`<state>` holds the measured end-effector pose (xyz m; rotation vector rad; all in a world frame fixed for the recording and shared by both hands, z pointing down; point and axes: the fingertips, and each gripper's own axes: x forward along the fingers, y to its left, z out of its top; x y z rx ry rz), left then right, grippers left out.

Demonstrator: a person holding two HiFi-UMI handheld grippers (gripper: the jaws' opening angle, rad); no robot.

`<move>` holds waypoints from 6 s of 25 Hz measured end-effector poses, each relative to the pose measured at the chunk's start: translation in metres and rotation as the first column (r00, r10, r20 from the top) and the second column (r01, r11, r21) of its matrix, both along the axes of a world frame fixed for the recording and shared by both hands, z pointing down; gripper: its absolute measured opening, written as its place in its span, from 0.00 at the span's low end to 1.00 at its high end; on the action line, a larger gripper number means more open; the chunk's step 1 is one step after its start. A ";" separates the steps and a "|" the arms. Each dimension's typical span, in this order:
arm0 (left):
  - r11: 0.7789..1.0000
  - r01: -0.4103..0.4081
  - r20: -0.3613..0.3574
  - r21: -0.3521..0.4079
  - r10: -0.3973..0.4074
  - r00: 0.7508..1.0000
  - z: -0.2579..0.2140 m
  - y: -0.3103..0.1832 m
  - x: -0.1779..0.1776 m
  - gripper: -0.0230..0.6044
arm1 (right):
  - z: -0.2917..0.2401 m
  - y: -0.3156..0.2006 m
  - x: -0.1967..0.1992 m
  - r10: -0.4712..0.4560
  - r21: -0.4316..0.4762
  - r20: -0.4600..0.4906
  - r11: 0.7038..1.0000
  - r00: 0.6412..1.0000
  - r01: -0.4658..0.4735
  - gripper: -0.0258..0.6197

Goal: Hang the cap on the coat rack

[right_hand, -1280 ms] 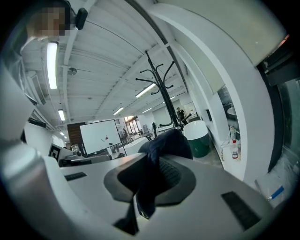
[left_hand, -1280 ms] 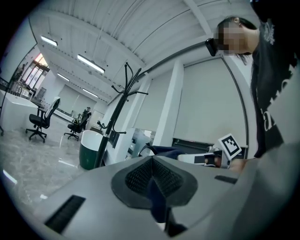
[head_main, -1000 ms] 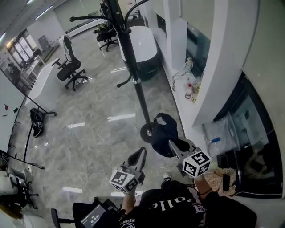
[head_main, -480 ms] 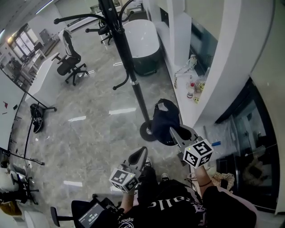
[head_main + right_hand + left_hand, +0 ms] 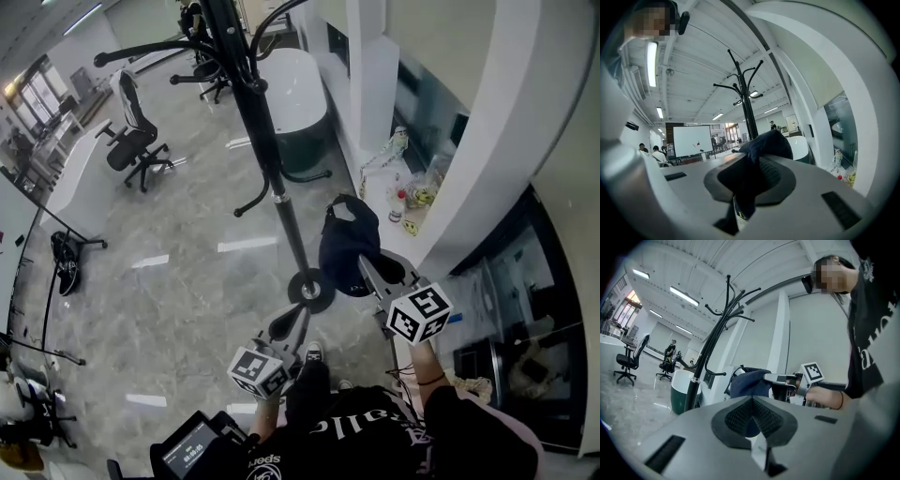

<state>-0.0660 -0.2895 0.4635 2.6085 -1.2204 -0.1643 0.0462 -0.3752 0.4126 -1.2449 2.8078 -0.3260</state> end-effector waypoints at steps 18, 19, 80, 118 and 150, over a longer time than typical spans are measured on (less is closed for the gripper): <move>1.000 -0.014 -0.017 0.018 0.014 1.000 -0.011 -0.106 -0.064 0.04 | 0.038 -0.154 -0.004 0.167 -0.143 0.003 0.976 0.986 -0.165 0.13; 1.000 -0.010 -0.019 0.016 0.011 1.000 -0.009 -0.112 -0.068 0.04 | 0.047 -0.160 -0.004 0.178 -0.164 -0.001 0.971 0.984 -0.176 0.13; 0.998 -0.013 -0.020 -0.065 0.011 1.000 0.018 0.020 0.008 0.04 | 0.099 0.043 -0.043 -0.106 -0.196 -0.075 0.976 0.991 0.090 0.11; 0.991 0.131 -0.031 -0.004 -0.131 0.991 0.002 0.269 -0.106 0.04 | 0.091 0.296 -0.144 -0.198 -0.224 -0.040 0.957 0.979 0.184 0.07; 0.995 0.096 0.113 0.035 -0.100 0.989 0.014 0.415 0.059 0.04 | 0.099 0.474 -0.003 -0.253 -0.208 -0.027 0.948 0.967 0.242 0.07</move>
